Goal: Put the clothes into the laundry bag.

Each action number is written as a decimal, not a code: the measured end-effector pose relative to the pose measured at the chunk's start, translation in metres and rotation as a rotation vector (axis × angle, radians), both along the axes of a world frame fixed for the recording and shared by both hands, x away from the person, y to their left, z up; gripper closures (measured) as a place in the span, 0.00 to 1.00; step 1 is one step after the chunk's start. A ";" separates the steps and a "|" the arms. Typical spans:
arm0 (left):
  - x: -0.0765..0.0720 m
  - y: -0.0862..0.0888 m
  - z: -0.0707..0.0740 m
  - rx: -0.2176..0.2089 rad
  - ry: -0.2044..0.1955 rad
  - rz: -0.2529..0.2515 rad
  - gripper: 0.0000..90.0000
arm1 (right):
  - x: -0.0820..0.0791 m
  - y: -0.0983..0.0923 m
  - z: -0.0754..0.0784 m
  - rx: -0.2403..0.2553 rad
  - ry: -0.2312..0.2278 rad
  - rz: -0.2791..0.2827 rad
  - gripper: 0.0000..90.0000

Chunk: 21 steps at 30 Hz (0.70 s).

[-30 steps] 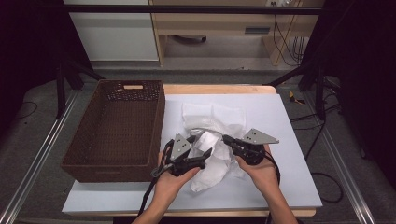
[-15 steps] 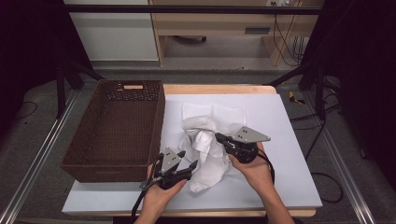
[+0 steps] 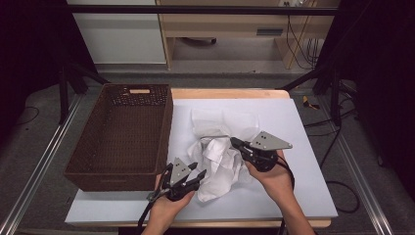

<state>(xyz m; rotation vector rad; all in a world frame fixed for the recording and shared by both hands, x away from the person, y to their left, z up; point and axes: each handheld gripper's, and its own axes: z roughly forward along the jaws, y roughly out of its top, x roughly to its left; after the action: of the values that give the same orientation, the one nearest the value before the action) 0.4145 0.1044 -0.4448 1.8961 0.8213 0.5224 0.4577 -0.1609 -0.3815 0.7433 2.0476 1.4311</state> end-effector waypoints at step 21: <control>0.007 -0.005 -0.012 0.095 0.043 -0.118 0.86 | 0.001 0.012 0.001 -0.016 0.013 0.071 1.00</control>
<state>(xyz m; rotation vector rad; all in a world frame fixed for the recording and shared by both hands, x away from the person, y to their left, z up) 0.4216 0.0996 -0.4571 2.0352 0.7177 0.4556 0.4582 -0.1493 -0.3805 0.6818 2.1120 1.4509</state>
